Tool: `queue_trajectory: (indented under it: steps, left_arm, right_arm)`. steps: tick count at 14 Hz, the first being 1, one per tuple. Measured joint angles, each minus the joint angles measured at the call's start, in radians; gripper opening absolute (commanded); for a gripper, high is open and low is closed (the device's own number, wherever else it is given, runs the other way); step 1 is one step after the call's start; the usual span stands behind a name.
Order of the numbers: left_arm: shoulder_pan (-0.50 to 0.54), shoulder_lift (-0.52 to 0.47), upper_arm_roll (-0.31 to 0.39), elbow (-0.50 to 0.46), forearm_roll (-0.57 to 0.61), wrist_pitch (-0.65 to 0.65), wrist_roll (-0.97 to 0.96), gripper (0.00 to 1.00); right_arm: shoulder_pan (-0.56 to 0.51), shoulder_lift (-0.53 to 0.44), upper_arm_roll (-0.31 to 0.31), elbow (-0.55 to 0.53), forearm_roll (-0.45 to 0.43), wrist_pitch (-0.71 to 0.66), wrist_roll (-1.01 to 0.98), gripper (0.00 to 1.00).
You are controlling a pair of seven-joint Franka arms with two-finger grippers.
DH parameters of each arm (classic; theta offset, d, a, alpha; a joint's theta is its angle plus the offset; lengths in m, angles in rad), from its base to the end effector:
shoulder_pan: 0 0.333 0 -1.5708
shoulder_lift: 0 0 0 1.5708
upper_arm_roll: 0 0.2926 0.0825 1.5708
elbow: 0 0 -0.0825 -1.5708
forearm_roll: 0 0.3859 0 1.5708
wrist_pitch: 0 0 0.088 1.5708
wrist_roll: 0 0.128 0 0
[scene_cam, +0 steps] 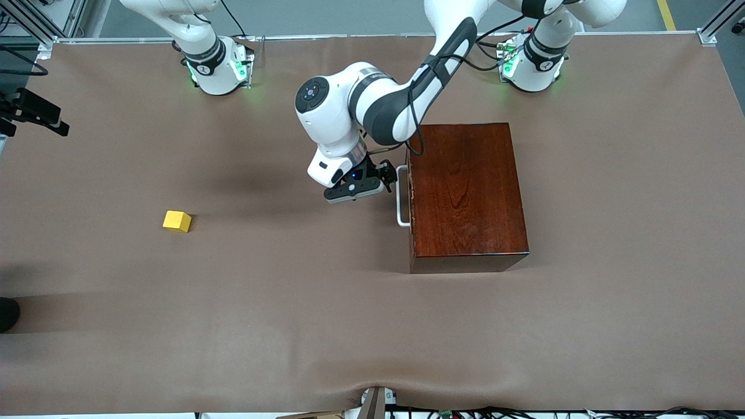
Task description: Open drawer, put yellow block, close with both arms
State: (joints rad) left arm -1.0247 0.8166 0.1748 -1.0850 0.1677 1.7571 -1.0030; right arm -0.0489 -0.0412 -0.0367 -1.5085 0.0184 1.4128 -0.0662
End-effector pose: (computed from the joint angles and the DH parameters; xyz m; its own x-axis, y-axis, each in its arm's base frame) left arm 0.4701 -0.5603 0.2963 0.9860 0.0414 0.1615 0.0847 -0.9588 -0.2711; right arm 0.5248 -0.0429 0.6181 0.9985 -0.0163 -0.0530 -0.0175 -0.9996 -0.0234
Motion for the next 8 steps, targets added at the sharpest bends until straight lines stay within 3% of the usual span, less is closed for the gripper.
queue_trajectory:
  steps: [8]
  left_arm:
    - [-0.002, 0.026, 0.000, -0.003, 0.018, -0.088, 0.122, 1.00]
  right_arm:
    - [-0.003, 0.006, 0.000, 0.000, 0.000, 0.000, 0.000, 1.00]
